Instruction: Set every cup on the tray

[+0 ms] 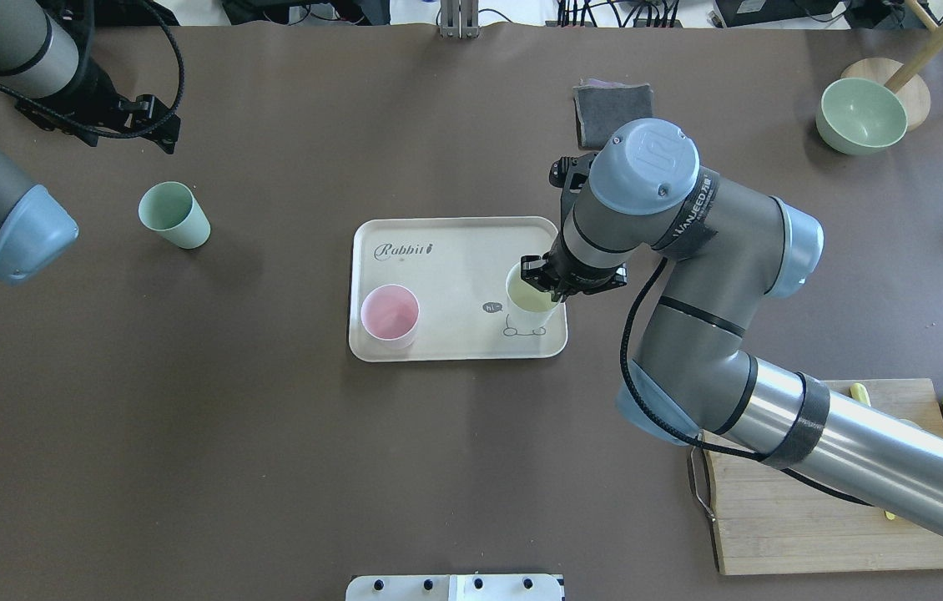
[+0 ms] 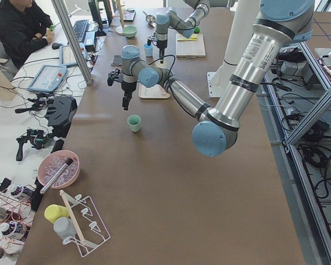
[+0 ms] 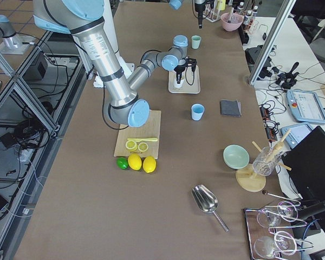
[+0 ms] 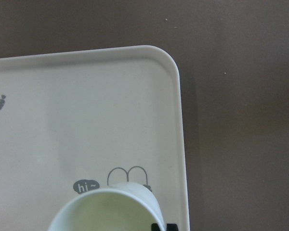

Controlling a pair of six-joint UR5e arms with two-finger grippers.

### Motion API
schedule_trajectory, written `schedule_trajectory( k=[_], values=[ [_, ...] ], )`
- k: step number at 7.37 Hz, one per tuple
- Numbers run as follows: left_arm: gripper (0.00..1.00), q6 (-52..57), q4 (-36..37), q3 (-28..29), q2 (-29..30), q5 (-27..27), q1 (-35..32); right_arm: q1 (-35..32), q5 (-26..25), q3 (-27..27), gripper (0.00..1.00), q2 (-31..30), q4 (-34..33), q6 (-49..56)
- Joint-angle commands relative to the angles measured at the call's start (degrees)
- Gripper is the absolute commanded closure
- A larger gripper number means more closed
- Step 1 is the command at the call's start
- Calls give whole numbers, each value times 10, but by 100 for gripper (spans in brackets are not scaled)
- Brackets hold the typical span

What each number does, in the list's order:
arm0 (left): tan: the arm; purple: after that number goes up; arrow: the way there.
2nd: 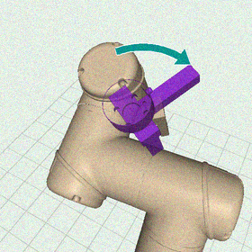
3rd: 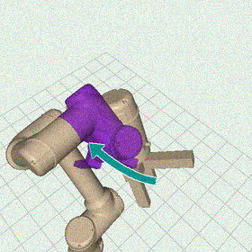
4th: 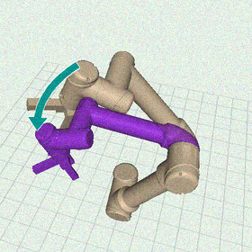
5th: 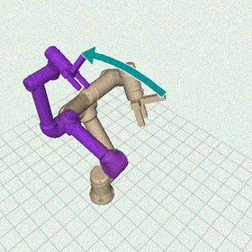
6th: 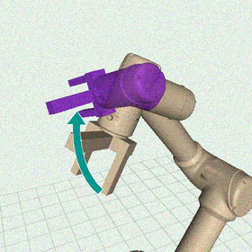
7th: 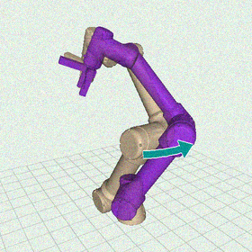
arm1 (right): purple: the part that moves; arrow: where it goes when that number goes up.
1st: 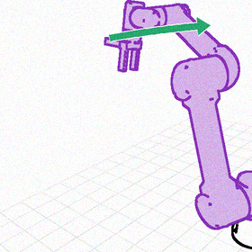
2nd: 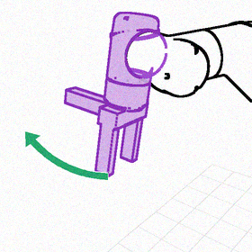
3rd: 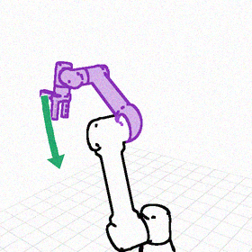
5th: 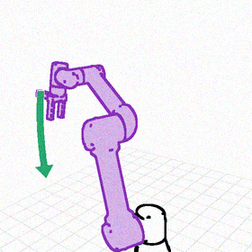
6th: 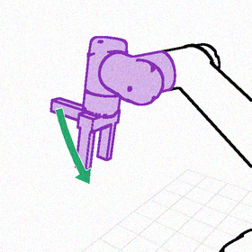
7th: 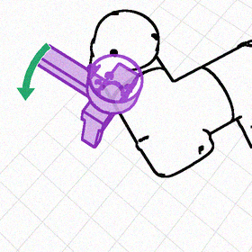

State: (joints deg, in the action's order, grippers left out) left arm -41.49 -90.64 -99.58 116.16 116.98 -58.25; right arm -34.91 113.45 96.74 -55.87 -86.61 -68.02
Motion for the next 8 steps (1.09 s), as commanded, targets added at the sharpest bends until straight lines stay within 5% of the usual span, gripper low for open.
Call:
schedule_trajectory(
  k=[1, 2, 3, 5, 8],
  values=[
    [2, 0, -1, 8, 0, 0, 0, 6, -2, -3, 100, 0, 9, 0],
    [2, 1, -11, 22, -1, 0, 0, 7, -2, -13, 80, 1, 18, 0],
    [2, 1, -50, 50, -3, 0, 1, 7, -3, -13, 1, 0, 19, -1],
    [2, 1, -144, 93, -31, 1, 1, 7, -3, -1, 0, 2, 24, -27],
    [2, -1, -157, 97, -55, 1, 9, -2, 4, 49, 0, -2, 3, -27]
  ],
)
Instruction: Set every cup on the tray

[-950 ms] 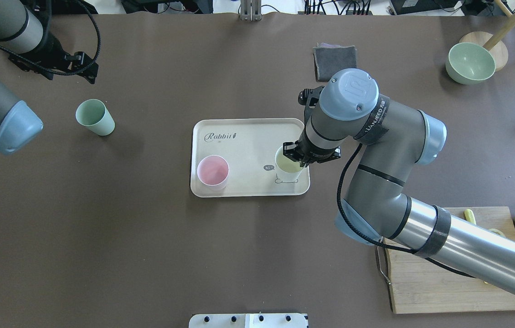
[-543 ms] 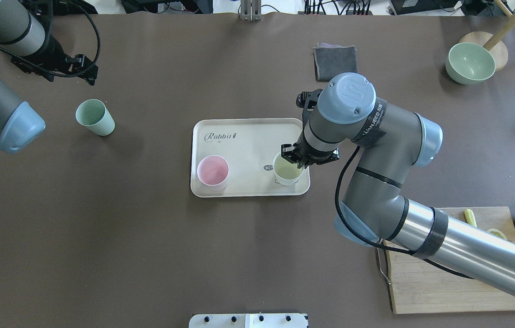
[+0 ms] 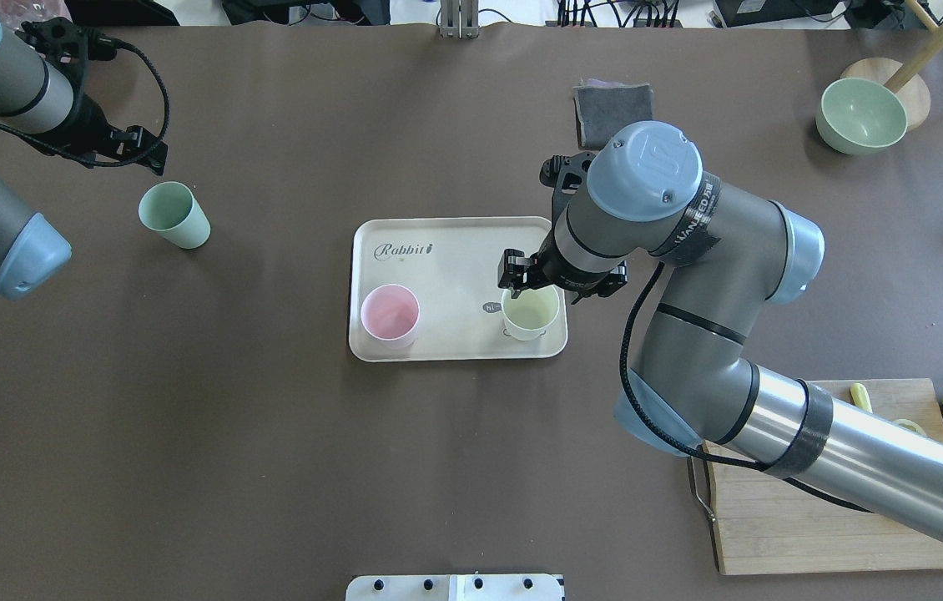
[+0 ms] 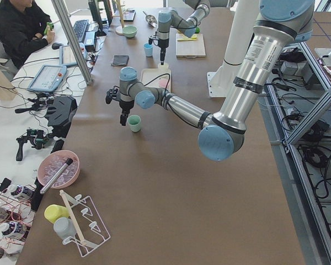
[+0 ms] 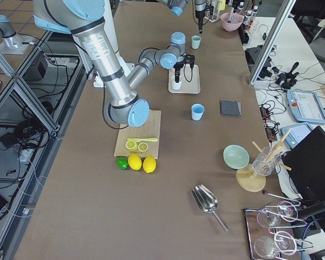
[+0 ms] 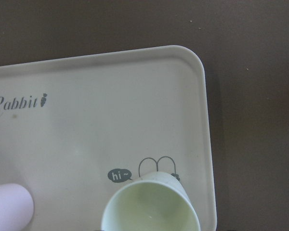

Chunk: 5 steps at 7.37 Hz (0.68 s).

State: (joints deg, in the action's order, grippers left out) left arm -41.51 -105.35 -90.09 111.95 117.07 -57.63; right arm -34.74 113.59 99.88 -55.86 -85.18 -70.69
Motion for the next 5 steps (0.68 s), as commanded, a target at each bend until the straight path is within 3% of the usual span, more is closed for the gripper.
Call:
schedule_trajectory(
  k=[1, 3, 4, 5],
  values=[
    [2, -8, -50, 3, -32, -1, 12, -6, 2, 33, 0, -2, -30, -1],
    [3, -43, -59, 4, -33, -1, 44, -30, 28, 51, 0, -3, -52, 0],
    [9, -47, -60, 4, -31, -3, 57, -54, 53, 56, 0, -6, -57, 1],
    [23, -48, -60, 4, -34, -4, 59, -76, 75, 65, 0, -6, -73, 5]
  ],
)
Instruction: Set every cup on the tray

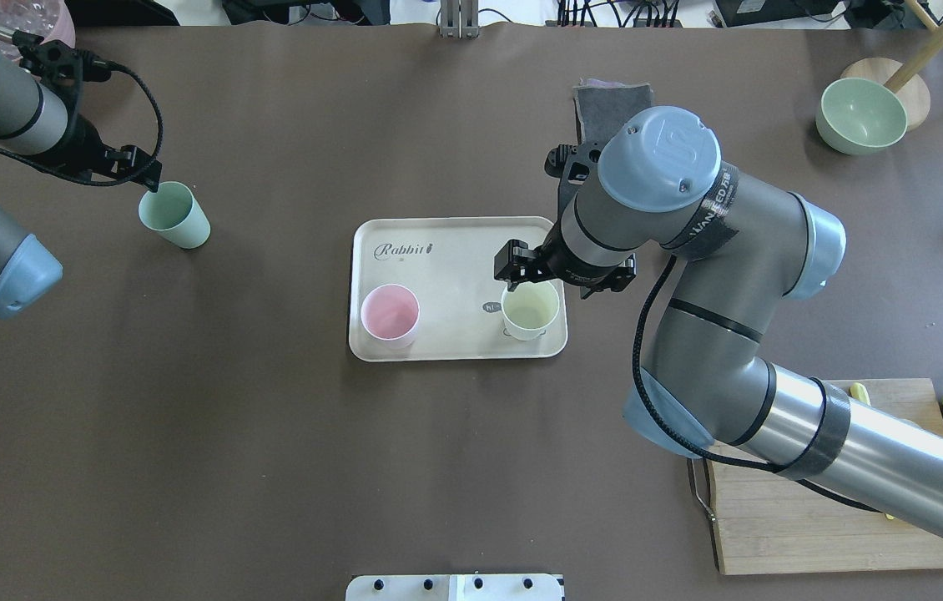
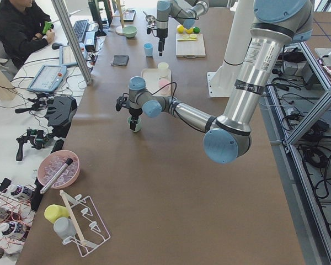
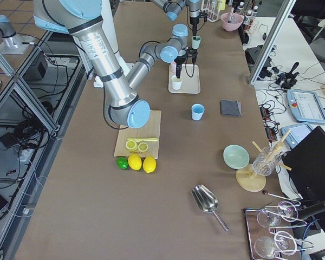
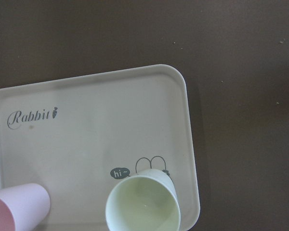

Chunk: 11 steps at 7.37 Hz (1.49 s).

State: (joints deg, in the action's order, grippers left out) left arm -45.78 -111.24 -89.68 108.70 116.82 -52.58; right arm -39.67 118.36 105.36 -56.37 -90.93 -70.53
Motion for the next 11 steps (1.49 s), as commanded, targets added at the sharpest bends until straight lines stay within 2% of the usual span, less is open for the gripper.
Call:
schedule_trajectory(
  k=[1, 2, 3, 5, 6, 7, 9, 11],
  values=[
    [43, -5, -1, 7, -1, -2, 10, -45, 43, 12, 0, 0, -21, 7],
    [69, -4, -1, 17, 5, -2, 10, -58, 49, 12, 0, -1, -22, 9],
    [100, -5, -1, 19, 12, -2, 10, -80, 67, 11, 0, -4, -23, 18],
    [100, -6, 4, 15, 30, 2, 3, -137, 100, 6, 0, -34, -23, 98],
    [100, -7, 18, 14, 47, 14, -8, -156, 101, 5, 0, -46, -38, 141],
    [100, -9, 57, 9, 74, 50, -25, -169, 93, 5, 0, -45, -70, 181],
    [100, -68, 129, -10, 133, 52, -22, -181, 84, -1, 0, -65, -74, 213],
    [100, -136, 158, -25, 167, 49, 14, -183, 67, -34, 0, -74, -67, 238]
  ],
)
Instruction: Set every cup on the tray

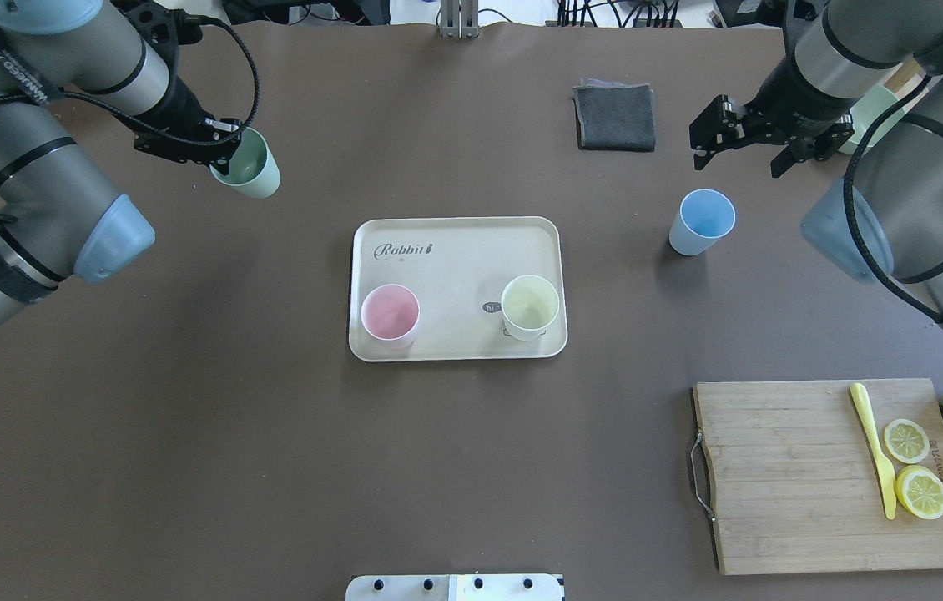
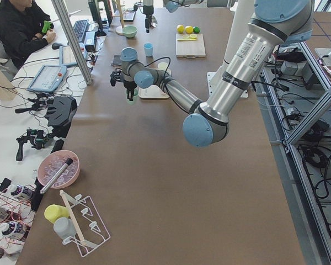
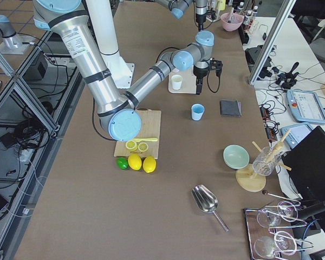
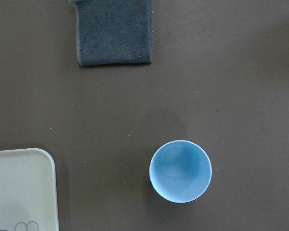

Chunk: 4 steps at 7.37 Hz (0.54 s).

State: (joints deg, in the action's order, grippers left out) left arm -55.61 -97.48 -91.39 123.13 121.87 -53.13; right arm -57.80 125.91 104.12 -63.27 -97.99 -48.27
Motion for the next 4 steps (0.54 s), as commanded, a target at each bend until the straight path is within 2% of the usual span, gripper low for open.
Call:
schedule_trajectory(
  k=[1, 2, 4],
  values=[
    [100, -58, 28, -6, 37, -3, 38, -2, -11, -45, 0, -5, 28, 24],
    [100, -81, 44, -1, 60, -19, 64, -5, -11, -58, 0, -8, 51, 23],
    [100, -86, 58, 8, 68, -58, 95, -15, -10, -66, 0, -11, 52, 26]
  ],
)
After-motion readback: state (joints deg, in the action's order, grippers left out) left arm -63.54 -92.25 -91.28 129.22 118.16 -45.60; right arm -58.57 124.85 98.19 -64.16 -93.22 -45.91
